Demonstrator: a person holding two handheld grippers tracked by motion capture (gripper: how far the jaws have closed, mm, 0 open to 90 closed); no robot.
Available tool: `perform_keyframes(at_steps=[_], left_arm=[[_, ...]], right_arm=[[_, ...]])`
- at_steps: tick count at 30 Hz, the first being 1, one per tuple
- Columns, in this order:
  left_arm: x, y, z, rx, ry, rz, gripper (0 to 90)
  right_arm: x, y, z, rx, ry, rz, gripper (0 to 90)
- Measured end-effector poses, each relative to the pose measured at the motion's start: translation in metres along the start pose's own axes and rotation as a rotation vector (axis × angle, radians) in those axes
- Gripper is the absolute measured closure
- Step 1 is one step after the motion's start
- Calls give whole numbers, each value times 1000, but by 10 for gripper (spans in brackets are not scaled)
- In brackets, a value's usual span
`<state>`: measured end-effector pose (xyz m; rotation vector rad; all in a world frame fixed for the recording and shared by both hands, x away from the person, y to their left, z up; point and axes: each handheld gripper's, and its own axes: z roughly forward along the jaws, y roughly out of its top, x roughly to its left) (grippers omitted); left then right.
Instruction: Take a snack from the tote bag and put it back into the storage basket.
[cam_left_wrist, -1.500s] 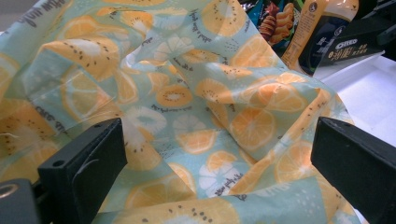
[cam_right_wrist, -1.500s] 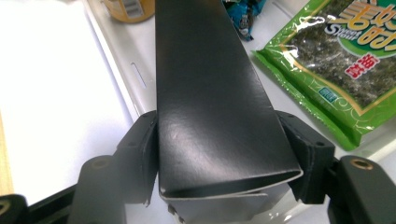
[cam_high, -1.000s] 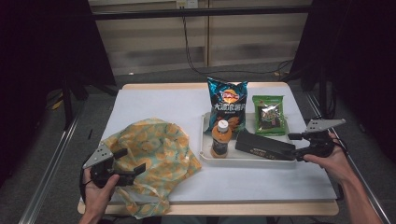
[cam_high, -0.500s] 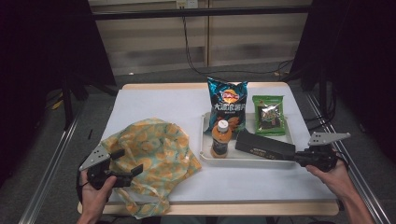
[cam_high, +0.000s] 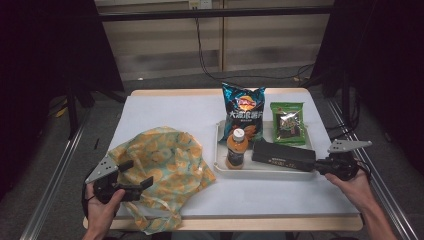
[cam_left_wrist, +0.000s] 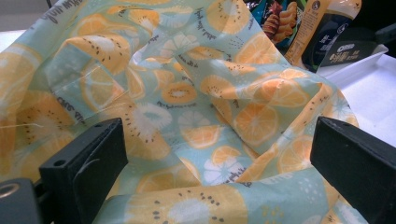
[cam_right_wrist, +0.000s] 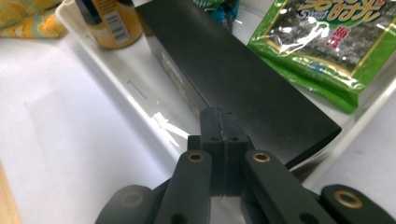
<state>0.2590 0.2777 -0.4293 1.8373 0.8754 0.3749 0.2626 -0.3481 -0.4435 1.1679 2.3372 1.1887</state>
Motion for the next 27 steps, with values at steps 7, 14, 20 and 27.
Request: perform_keyframes(at_steps=[7, 14, 20, 27], left_arm=[[2, -1, -1, -5, 1, -7, 35], [1, 0, -2, -6, 4, -2, 35], [1, -1, -4, -11, 8, -5, 35], [0, -2, -8, -19, 22, -10, 35]], right_arm=[[-8, 5, 9, -4, -40, 17, 900], [-6, 4, 7, -31, -23, 19, 900], [4, 4, -6, -94, -57, 21, 884], [18, 1, -28, -179, -122, 39, 662]])
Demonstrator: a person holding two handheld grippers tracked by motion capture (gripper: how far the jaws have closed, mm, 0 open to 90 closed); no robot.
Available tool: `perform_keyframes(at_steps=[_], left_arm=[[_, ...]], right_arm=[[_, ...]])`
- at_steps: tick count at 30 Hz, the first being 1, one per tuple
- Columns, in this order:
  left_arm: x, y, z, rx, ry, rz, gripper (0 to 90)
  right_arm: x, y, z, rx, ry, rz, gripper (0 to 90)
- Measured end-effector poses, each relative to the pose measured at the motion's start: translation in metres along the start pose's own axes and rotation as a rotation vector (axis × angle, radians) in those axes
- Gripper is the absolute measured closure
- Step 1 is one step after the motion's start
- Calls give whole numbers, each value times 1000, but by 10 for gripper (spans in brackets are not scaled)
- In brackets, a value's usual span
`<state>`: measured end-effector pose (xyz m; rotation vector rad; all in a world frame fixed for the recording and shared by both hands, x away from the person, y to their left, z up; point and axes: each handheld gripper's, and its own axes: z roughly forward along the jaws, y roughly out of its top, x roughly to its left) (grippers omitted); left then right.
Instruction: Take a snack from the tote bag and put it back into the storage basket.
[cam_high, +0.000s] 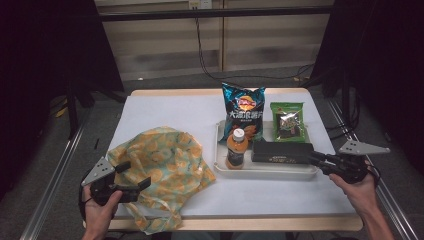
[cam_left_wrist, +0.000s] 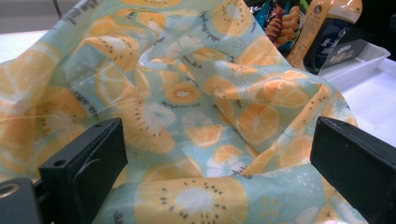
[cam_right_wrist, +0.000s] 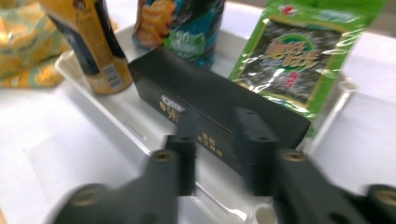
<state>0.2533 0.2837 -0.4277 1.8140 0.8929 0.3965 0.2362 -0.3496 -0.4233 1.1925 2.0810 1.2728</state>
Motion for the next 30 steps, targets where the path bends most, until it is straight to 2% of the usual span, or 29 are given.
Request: perform_keyframes(at_steps=[2, 4, 5, 7, 8, 9, 10, 12, 13, 16, 18, 23, 25, 30], left_arm=[[-1, 0, -1, -1, 11, -3, 35], [-2, 0, -2, 1, 13, 0, 36], [-3, 0, -2, 4, 20, 3, 35], [-3, -2, -4, 13, 26, 6, 36], [-3, -3, -5, 15, 32, 5, 37], [-3, -4, -7, 12, 37, -5, 37], [-3, -4, -9, 10, 45, -8, 37], [-4, -5, -12, 10, 57, -9, 37], [-4, -6, -13, 14, 60, -13, 37], [-8, -10, -15, 26, 59, -7, 37], [-11, -12, -15, 29, 57, -1, 37], [-17, -16, -20, 6, 35, -8, 37], [-17, -15, -23, 0, 47, 0, 36], [-12, -15, -22, -7, 45, -8, 37]], right_arm=[[4, -1, -8, -25, -18, 20, 554], [8, -2, -16, -36, -13, 27, 495], [11, -4, -21, -47, -35, 36, 434], [16, -6, -27, -57, -39, 42, 398], [22, -7, -32, -75, -61, 46, 334], [22, -7, -32, -75, -61, 46, 334], [26, -8, -35, -88, -72, 65, 322], [38, -11, -42, -98, -109, 92, 242], [38, -11, -42, -98, -109, 92, 242], [50, -15, -46, -103, -128, 110, 186], [56, -17, -49, -99, -110, 112, 184], [71, -27, -54, -116, -122, 148, 139], [73, -31, -54, -112, -143, 150, 127], [68, -37, -54, -130, -164, 177, 101]])
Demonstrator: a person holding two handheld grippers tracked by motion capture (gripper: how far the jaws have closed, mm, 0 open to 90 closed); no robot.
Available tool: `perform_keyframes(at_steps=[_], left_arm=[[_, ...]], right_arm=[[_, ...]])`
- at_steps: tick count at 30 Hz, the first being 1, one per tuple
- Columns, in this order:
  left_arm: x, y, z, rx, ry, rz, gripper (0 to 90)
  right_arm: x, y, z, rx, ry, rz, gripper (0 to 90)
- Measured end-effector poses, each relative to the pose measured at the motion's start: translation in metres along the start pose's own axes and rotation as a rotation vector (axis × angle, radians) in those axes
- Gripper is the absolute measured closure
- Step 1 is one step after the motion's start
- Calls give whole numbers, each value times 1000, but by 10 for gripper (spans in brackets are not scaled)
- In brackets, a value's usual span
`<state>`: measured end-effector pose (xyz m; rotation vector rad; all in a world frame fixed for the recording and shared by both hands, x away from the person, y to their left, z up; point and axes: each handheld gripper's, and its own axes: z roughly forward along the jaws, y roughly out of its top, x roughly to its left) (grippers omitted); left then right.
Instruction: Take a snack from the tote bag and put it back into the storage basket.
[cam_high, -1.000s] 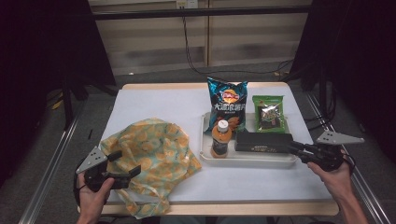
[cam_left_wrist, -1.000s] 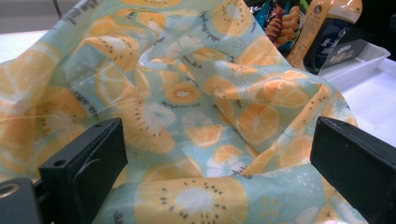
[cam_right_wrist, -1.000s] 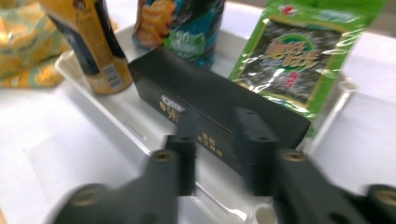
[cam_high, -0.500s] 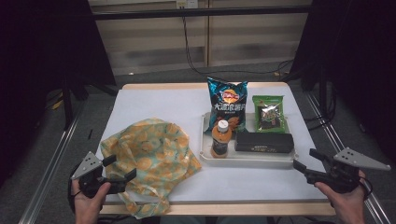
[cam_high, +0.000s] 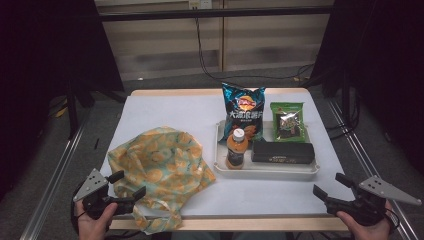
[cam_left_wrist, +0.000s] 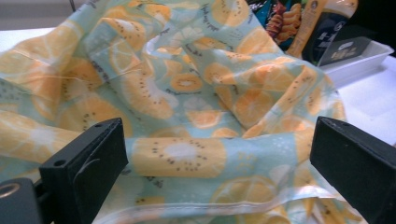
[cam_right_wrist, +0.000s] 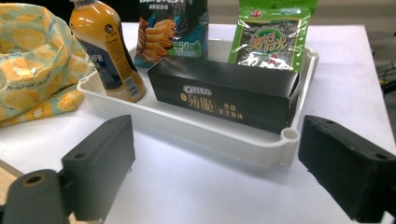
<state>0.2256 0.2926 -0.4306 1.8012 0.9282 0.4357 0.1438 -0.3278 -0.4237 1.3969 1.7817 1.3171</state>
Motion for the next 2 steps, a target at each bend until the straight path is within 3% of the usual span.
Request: perform_keyframes(at_steps=[2], left_arm=[[2, -1, 0, 1, 6, -3, 37]], right_arm=[[-2, -1, 1, -2, -6, 4, 91]])
